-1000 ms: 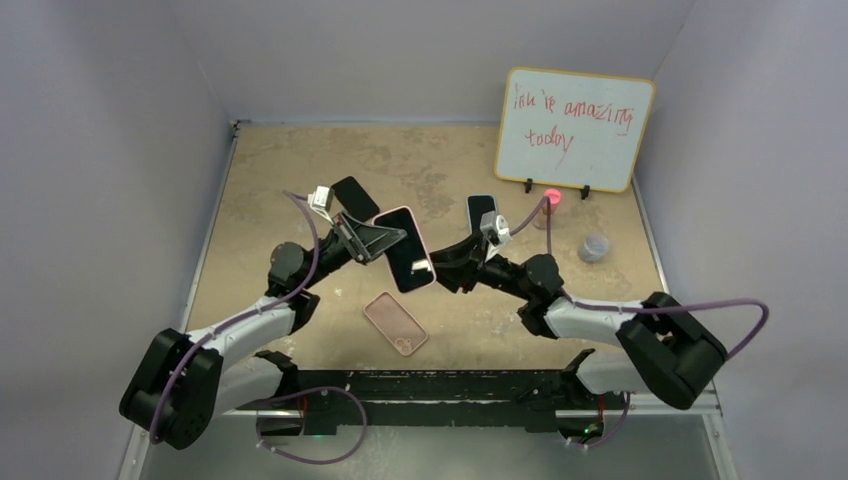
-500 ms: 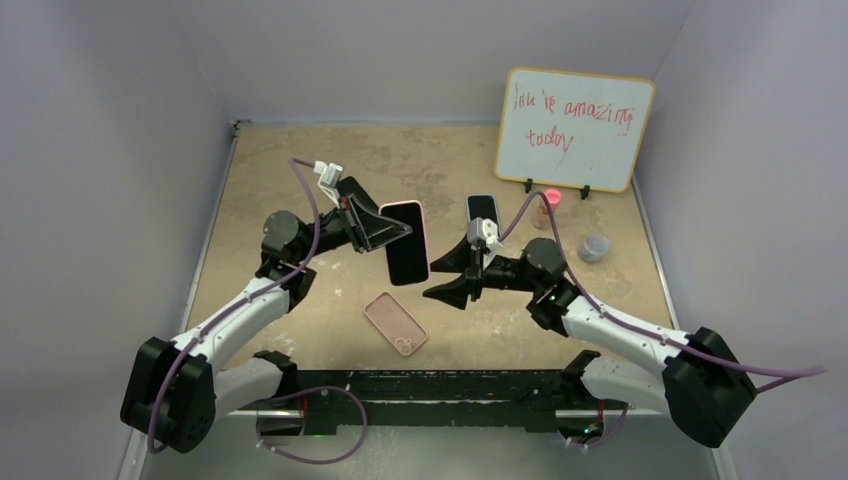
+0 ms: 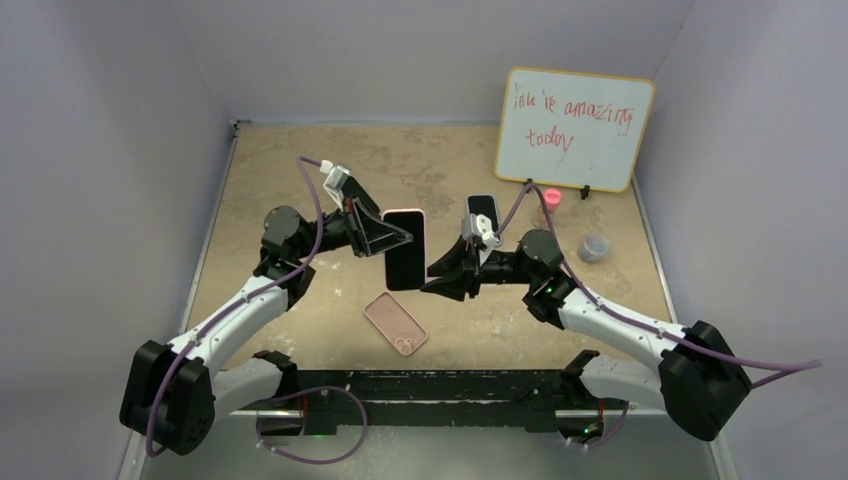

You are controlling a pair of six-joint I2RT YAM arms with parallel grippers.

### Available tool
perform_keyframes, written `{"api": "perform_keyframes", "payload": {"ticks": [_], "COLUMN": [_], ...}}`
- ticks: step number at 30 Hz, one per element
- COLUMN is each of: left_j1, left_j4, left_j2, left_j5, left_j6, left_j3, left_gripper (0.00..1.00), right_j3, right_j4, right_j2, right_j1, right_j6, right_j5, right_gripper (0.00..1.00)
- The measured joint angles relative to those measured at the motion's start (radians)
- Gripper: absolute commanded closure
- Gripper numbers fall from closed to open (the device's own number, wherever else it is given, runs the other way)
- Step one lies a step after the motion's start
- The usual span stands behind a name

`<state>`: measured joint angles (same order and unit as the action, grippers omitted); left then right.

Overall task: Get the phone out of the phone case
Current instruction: Remove the phone case from the phone.

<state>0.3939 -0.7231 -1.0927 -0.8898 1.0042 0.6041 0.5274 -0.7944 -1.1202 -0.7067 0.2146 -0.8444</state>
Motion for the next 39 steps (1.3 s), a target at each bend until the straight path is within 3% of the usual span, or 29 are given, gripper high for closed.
{"api": "perform_keyframes", "payload": {"ticks": [4,10,29,35,39], "left_j1": [0.000,-0.001,-0.019,-0.021,-0.021], "left_j4": [-0.024,-0.104,-0.461,-0.480,-0.493], "left_j2": [0.000,-0.026,-0.148,-0.151,-0.150], "left_j5": [-0.017,-0.074,-0.105,-0.090,-0.063], "left_j6": [0.012,0.053,0.347,0.367,0.367], "left_j3": [0.000,0.000,-0.082,-0.085,-0.091], "left_gripper": [1.00,1.00,1.00,1.00,1.00], "right_j3": [0.012,0.019,0.101,0.106,0.103], "right_j4": [0.000,0.004,0.167,0.161,0.114], "right_j2": [-0.022,-0.045,-0.137,-0.145,-0.153], "right_j1": [0.000,0.006,-0.007,-0.011,-0.012], "right_j6": [-0.006,-0.040,-0.328,-0.343,-0.265], "right_j5": [-0.021,-0.080,-0.105,-0.074,-0.058], "right_gripper": [0.84,0.99,1.00,1.00,1.00]}}
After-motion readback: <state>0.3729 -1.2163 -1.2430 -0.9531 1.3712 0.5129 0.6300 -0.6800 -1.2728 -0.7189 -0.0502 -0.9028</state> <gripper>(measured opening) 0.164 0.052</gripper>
